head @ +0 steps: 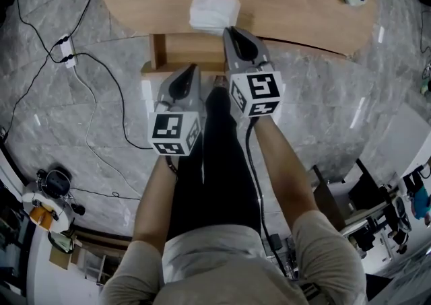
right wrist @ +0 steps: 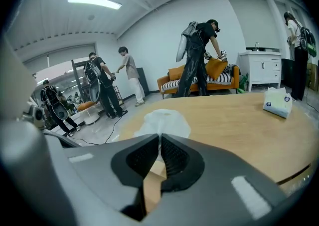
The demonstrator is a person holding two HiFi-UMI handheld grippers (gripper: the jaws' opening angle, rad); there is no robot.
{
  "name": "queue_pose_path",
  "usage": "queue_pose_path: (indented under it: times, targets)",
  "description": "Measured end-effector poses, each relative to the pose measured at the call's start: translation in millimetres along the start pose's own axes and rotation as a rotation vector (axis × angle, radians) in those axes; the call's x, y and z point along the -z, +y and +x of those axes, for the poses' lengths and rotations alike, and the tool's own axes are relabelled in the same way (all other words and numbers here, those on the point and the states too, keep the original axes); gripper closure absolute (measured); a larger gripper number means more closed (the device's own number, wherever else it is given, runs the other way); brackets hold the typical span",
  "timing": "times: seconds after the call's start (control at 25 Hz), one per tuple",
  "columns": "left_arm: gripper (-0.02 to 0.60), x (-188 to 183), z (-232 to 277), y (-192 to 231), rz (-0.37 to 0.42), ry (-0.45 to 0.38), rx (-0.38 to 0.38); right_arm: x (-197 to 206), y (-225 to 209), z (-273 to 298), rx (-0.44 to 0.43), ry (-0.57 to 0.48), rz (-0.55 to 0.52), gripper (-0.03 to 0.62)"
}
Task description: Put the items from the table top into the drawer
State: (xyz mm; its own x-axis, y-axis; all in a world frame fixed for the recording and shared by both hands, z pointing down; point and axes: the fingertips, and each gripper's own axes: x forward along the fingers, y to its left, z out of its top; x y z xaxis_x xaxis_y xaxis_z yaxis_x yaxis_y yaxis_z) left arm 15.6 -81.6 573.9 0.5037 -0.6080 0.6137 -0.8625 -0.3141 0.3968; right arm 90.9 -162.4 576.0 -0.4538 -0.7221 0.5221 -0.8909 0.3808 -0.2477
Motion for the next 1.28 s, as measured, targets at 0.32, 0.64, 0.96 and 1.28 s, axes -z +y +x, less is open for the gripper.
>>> queue_pose_path:
  times: [0.32,0.64,0.96,1.28]
  targets:
    - [0.561,7.6,-21.6,17.7,-0.021,-0.009,-0.026,18.0,38.5,-3.7,-0.039,0.024,-0.007,0.572]
    - [0.561,16.6,-42.0,49.2,-0.052,-0.019,-0.067,43.4,77.6,1.1,-0.084,0.07,-0.024,0.572]
    - [0.561,29.1,-52.8,71.6,-0.076,-0.014,-0.089,58.6,102.9,7.5,-0.113,0.102,-0.038,0.572]
    - [0.561,42.3,-59.3,89.7,-0.087,0.001,-0.101,91.6,113.3,11.7,-0.113,0.159,-0.033,0.572]
